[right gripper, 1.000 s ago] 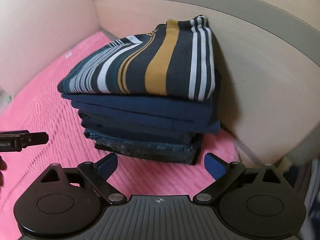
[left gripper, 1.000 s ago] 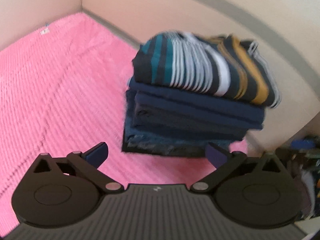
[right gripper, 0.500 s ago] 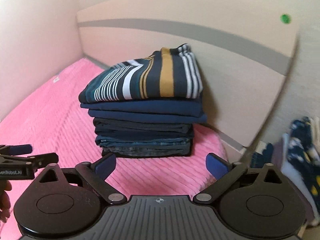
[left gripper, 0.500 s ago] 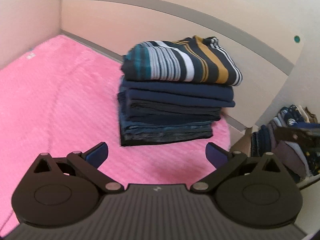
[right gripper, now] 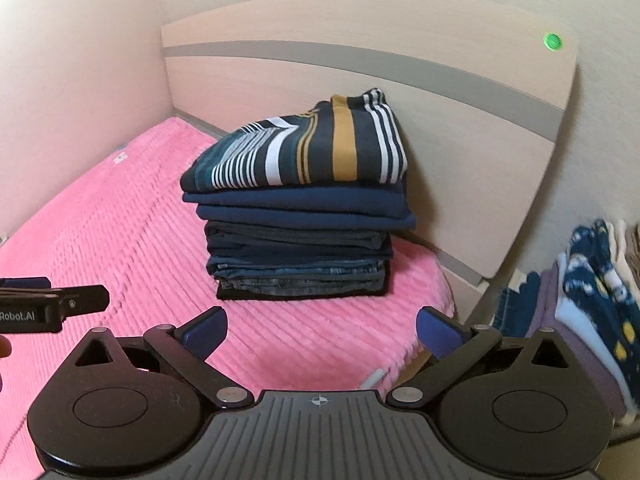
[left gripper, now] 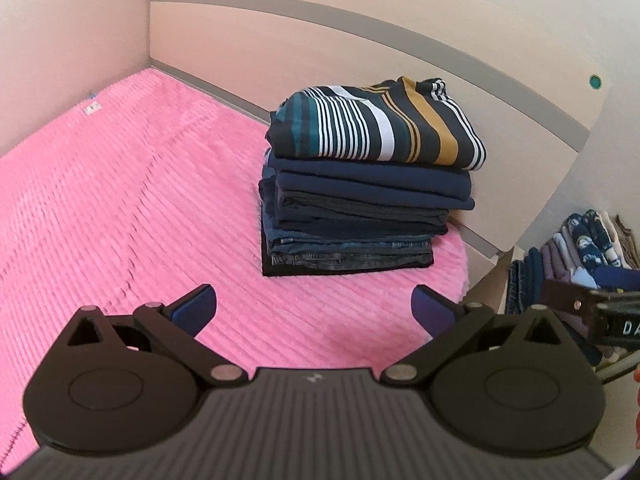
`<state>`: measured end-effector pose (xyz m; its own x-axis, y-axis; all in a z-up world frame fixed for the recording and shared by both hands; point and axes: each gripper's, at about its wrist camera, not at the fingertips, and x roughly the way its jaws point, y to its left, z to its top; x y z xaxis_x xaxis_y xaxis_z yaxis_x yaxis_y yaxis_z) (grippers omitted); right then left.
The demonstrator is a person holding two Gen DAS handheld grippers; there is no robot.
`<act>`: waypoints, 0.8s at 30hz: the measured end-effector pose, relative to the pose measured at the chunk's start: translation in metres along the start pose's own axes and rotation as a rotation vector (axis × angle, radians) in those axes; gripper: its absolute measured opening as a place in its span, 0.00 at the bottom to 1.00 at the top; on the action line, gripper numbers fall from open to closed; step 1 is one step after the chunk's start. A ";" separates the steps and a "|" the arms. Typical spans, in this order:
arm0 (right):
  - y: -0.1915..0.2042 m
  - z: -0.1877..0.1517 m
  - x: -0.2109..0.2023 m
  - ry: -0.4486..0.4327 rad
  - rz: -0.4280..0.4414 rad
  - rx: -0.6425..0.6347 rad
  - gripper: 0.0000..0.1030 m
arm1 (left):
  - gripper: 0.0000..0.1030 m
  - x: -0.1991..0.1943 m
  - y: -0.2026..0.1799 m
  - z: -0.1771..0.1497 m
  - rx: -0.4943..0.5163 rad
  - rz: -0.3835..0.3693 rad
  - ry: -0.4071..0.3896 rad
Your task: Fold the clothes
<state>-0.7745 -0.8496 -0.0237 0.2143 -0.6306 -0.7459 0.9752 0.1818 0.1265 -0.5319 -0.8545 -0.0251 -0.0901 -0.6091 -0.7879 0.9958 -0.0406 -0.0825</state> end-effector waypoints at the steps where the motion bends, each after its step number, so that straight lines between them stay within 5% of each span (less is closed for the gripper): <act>1: -0.003 0.003 0.001 0.001 0.003 -0.004 1.00 | 0.99 0.000 -0.003 0.001 -0.001 0.008 -0.001; 24: -0.041 0.018 0.016 0.073 0.020 0.007 1.00 | 0.99 0.021 -0.046 0.006 0.056 0.114 0.032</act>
